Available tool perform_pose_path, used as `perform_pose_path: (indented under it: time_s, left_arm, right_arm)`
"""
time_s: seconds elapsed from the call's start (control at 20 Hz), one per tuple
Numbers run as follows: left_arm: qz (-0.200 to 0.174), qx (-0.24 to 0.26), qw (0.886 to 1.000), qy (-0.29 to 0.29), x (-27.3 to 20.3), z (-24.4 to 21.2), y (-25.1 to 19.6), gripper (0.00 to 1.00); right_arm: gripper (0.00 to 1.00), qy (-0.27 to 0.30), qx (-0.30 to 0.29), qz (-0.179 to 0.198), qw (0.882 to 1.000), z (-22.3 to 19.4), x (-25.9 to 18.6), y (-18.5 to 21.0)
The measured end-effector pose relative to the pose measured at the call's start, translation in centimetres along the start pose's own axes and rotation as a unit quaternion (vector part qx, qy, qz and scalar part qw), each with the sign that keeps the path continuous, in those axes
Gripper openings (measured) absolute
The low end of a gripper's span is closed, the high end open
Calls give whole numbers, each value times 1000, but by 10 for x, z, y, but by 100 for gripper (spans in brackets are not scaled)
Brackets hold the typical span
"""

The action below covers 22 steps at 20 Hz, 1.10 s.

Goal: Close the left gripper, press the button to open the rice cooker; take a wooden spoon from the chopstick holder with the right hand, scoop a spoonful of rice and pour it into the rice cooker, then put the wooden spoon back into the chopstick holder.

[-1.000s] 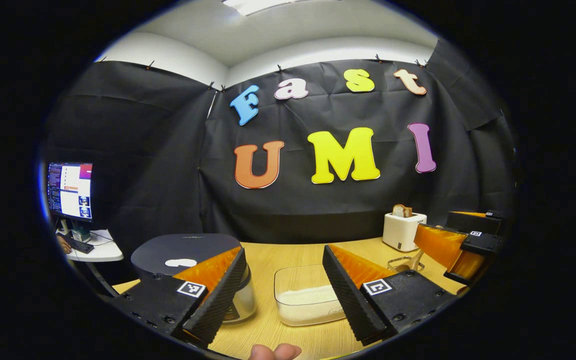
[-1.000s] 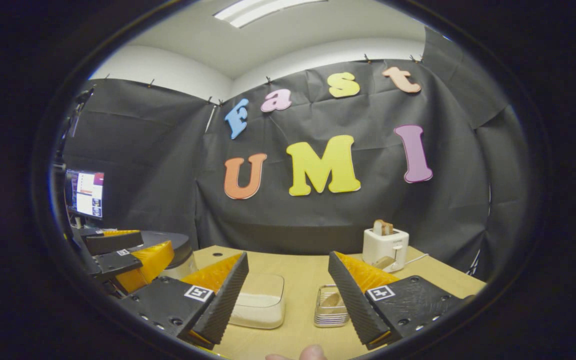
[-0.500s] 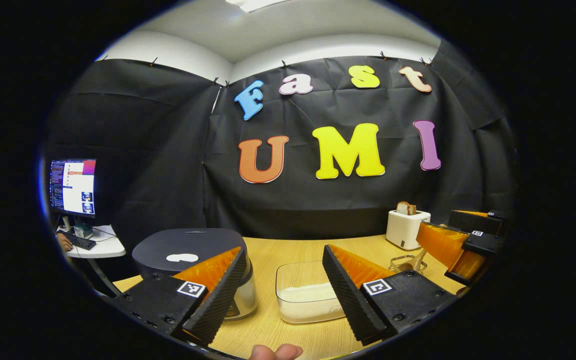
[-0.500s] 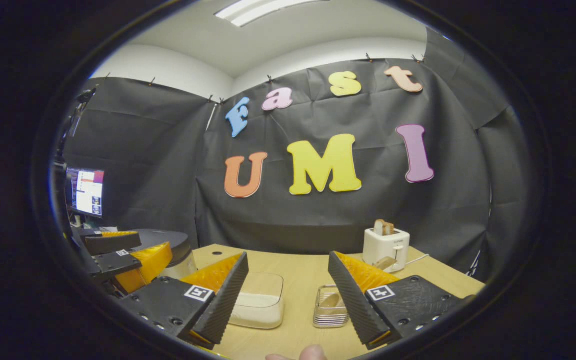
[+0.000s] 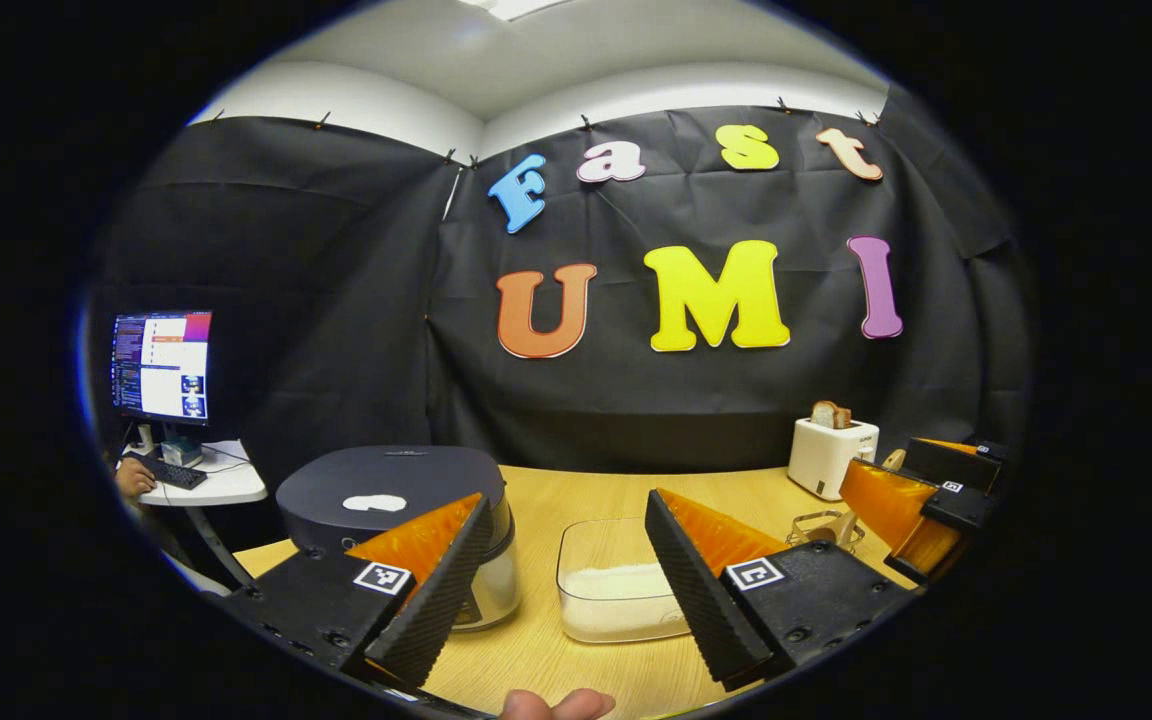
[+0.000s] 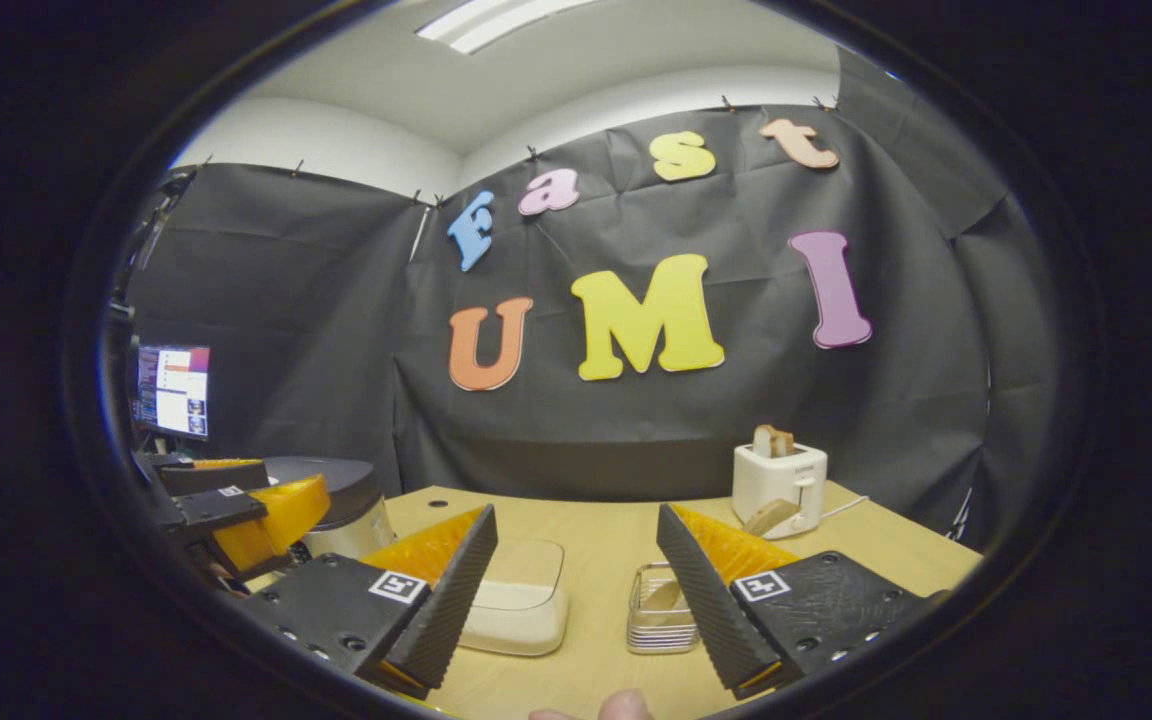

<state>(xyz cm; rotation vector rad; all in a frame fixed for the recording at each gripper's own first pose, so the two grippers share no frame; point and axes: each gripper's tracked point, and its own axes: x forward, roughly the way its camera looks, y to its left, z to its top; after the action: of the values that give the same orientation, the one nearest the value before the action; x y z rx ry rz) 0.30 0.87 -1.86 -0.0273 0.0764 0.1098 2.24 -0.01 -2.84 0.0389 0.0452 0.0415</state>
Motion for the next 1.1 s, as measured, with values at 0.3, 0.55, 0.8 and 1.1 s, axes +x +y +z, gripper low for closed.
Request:
perform_pose_path:
  time_s: [0.3, 0.55, 0.8, 1.1]
  left_arm:
    - [46, -2, 999, 9, -3, -1, 26, 99]
    - [88, 14, 995, 49, -10, 5, 72, 98]
    - [98, 7, 991, 87, -6, 21, 103, 96]
    - [94, 10, 984, 150, 0, 17, 126, 79]
  right_arm:
    - [96, 17, 2, 7, 1000, -9, -3, -21]
    - [91, 26, 43, 27, 998, -15, 2, -26]
    - [95, 33, 6, 42, 999, -18, 2, -31]
    - [95, 24, -8, 51, 998, -13, 3, -37]
